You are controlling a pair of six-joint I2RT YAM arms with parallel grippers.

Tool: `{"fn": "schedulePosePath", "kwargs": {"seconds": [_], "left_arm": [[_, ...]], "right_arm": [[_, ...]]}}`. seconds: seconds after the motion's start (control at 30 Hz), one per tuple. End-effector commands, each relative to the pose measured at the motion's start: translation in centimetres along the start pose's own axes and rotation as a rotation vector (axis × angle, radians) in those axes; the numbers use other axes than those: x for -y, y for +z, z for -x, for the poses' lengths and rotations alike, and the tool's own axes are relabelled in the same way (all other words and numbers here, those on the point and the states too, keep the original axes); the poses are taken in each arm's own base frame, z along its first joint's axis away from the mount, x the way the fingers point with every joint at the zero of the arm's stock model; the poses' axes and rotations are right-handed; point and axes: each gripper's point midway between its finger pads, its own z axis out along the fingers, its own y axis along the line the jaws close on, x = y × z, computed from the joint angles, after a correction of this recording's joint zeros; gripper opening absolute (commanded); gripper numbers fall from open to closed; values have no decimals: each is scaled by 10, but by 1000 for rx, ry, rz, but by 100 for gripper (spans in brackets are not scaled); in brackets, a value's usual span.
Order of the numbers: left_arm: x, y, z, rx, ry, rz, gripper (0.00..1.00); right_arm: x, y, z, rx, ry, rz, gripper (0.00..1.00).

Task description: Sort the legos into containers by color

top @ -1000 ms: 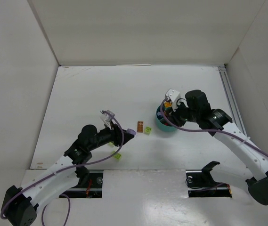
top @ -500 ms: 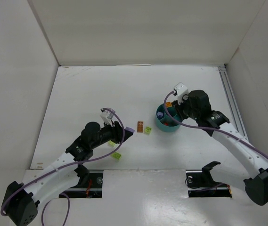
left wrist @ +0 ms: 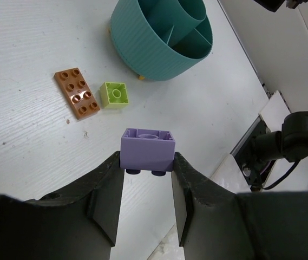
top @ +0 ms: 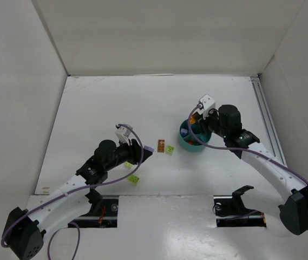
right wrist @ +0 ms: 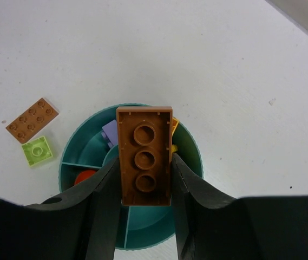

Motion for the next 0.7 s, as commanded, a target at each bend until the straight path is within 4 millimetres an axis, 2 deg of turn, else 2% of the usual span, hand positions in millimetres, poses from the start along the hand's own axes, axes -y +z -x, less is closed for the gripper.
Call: {"fn": "schedulePosePath", "kwargs": {"seconds": [0.0, 0.07, 0.37, 0.47, 0.67], "left_arm": [[17, -1, 29, 78, 31, -36, 0], [17, -1, 29, 78, 31, -36, 0], [14, -1, 31, 81, 29, -16, 0], [10, 0, 29, 71, 24, 2, 0], [8, 0, 28, 69, 22, 15, 0]], "right_arm": [[2, 6, 14, 75, -3, 3, 26], [-2, 8, 6, 69, -2, 21, 26], [1, 13, -4, 51, 17, 16, 26], [0, 14, -2, 63, 15, 23, 26], [2, 18, -13, 32, 25, 21, 28]]}}
